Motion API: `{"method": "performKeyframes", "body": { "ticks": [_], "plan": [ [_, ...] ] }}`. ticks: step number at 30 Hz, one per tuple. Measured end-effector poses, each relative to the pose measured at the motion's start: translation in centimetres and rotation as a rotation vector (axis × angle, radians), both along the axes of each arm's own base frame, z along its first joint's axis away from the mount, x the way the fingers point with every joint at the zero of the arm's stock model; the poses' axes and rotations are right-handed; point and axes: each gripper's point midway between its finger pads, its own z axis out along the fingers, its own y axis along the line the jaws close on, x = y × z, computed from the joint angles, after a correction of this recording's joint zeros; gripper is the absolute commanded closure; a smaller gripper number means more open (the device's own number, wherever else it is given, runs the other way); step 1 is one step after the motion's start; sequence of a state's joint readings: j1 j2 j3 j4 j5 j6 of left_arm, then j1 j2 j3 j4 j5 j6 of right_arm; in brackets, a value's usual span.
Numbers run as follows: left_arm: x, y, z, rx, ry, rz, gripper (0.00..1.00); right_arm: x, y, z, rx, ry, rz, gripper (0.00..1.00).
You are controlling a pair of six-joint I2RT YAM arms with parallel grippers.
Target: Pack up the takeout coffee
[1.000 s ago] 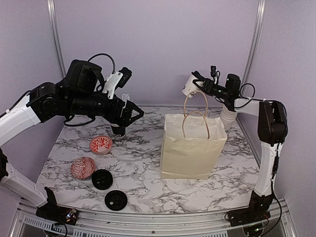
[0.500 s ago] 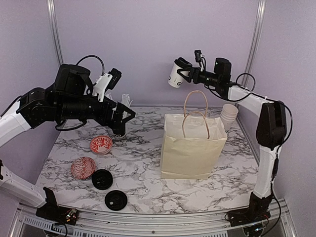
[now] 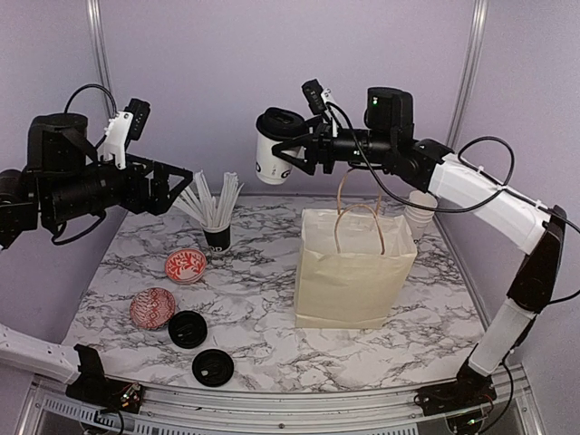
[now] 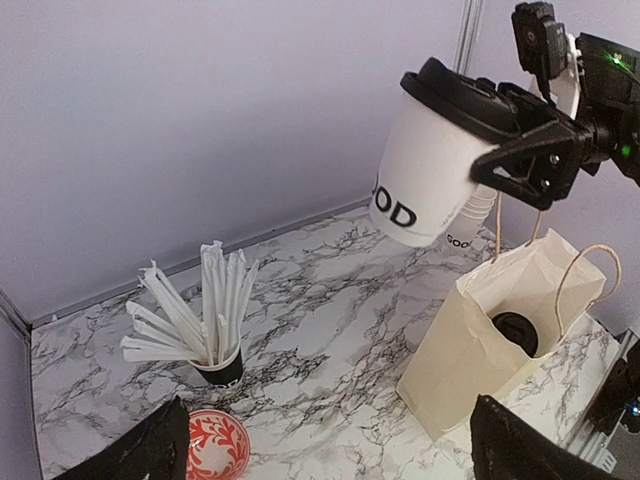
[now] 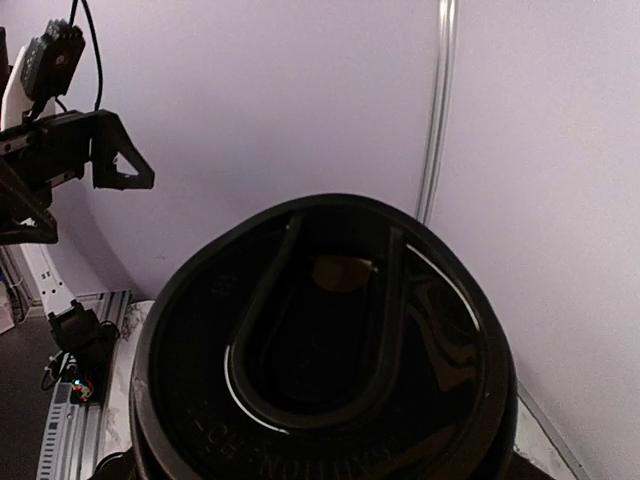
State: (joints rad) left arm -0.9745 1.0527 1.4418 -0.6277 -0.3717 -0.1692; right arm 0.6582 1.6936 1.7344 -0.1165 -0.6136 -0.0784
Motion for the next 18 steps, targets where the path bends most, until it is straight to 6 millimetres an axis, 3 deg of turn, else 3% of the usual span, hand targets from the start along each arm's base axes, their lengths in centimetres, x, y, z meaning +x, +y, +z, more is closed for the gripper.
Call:
{"method": "performKeyframes", "body": {
  "ticks": [3,6,12,15,18],
  "plan": [
    [-0.6,1.5,0.8,-0.021,-0.022,0.021,0.01,-3.4,2.2,-1.8,-0.051,0.028,0.064,0.49],
    [-0.8,2.1,0.7,-0.025,-0.027,0.029,0.01,-5.8,3.9,-5.4,-0.125,0.076,0.105,0.49],
    [-0.4,1.4,-1.5,0.029,0.006,0.026,0.01,-10.9,6.2,-13.8,-0.297,0.169,0.18,0.49],
    [-0.1,0.7,-2.3,0.051,0.023,0.017,0.01,-12.3,6.8,-15.5,-0.337,0.179,0.201,0.49],
    [0.1,0.2,-2.8,0.064,0.033,0.008,0.01,-12.2,6.9,-15.8,-0.349,0.169,0.192,0.49]
  ]
}}
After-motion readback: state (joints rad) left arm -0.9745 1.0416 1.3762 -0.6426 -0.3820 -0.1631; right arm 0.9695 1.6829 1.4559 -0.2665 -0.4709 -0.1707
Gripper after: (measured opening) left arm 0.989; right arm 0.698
